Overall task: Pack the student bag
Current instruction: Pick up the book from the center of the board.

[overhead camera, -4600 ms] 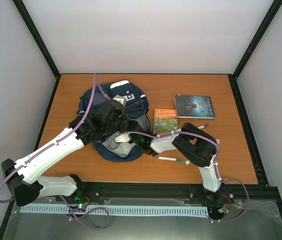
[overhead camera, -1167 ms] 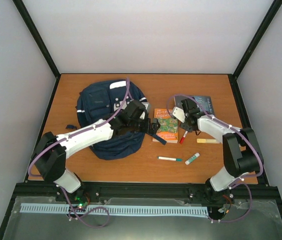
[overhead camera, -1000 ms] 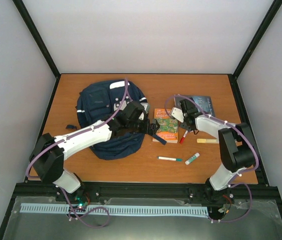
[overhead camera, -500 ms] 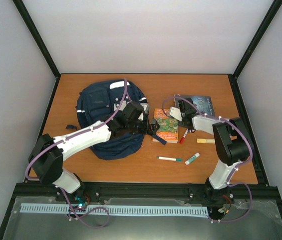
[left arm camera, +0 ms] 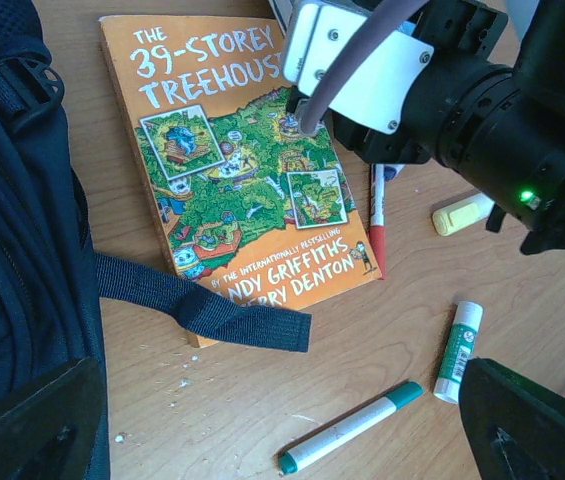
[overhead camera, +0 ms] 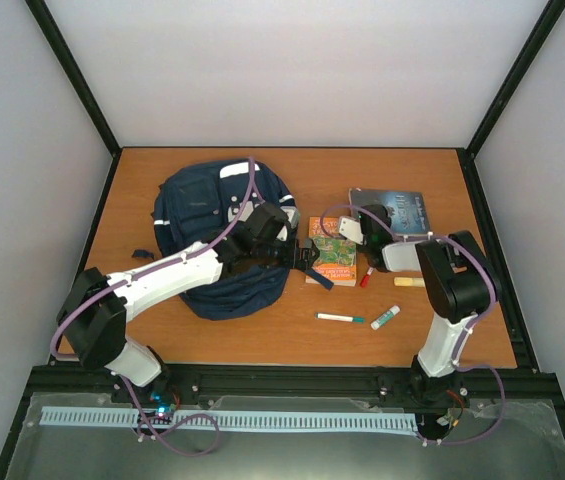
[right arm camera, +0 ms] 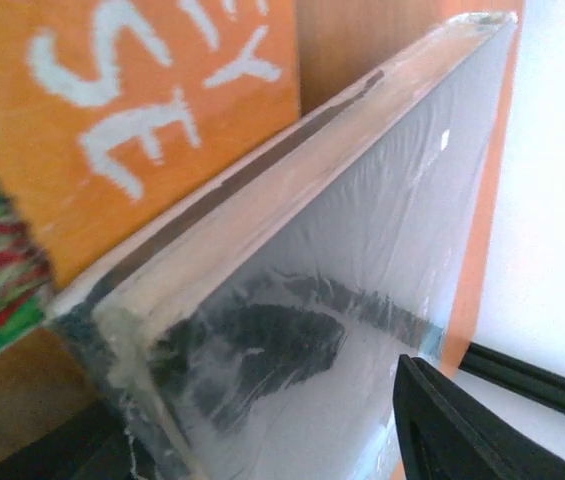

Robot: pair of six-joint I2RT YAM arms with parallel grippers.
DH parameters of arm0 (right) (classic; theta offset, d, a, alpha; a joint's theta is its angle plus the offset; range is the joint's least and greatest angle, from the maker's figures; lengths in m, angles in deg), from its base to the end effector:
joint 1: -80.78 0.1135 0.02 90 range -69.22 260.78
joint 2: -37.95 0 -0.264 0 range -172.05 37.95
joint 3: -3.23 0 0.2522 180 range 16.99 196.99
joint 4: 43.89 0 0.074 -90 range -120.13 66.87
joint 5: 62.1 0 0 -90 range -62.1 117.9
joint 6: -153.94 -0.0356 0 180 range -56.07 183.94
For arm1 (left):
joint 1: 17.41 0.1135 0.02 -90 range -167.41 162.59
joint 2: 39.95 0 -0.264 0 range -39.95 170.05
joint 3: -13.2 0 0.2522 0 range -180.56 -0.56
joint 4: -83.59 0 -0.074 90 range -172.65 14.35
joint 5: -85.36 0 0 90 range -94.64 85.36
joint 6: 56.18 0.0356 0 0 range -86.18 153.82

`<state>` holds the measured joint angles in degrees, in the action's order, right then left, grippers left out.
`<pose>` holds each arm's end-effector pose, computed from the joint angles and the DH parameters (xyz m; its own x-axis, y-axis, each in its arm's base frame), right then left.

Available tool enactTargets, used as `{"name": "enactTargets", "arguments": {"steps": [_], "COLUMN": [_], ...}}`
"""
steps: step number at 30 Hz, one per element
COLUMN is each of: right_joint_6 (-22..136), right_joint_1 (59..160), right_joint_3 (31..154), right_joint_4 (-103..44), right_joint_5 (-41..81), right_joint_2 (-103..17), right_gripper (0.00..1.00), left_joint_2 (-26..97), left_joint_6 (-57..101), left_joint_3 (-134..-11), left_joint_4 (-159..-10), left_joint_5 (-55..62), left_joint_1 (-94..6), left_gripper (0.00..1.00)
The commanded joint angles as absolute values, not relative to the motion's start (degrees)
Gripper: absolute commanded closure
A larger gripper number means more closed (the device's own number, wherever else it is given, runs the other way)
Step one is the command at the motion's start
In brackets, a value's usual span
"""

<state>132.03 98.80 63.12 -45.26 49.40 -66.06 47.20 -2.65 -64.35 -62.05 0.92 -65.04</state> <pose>0.3308 0.0939 0.1214 -0.2113 -0.9765 -0.0432 -0.6108 0.1664 -0.7741 0.2228 -0.2493 0.2592 -0.8412 0.0444 -0.5389 0.3511 0.8028 -0.4819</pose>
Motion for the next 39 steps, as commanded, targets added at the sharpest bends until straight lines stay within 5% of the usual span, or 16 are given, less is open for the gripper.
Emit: {"name": "enactTargets", "arguments": {"steps": [1, 15, 26, 39], "right_joint_6": [135.6, 136.6, 134.58, 140.11], "right_joint_1": [98.4, 98.47, 105.56, 127.41], "right_joint_3": [59.91, 61.32, 57.14, 44.39], "right_joint_4": [-55.52, -54.72, -44.98, -34.88], "right_joint_5": [49.72, 47.15, 42.31, 44.13], "right_joint_2": [-70.06, -59.48, -39.44, -23.92], "right_gripper": [0.44, 0.97, 0.97, 0.97], "left_joint_2": [46.46, 45.95, 44.86, 42.97], "left_joint_6": [-2.95, -3.77, -2.74, -2.99], "left_joint_3": [-65.38, -65.38, -65.63, -64.92], "left_joint_4": [-62.47, -61.52, -58.75, -57.15], "left_joint_5": [0.79, -0.57, -4.06, -6.84], "left_joint_1": [-65.48, -65.47, -65.3, -64.33], "left_gripper": [0.0, 0.0, 0.0, 0.0]}}
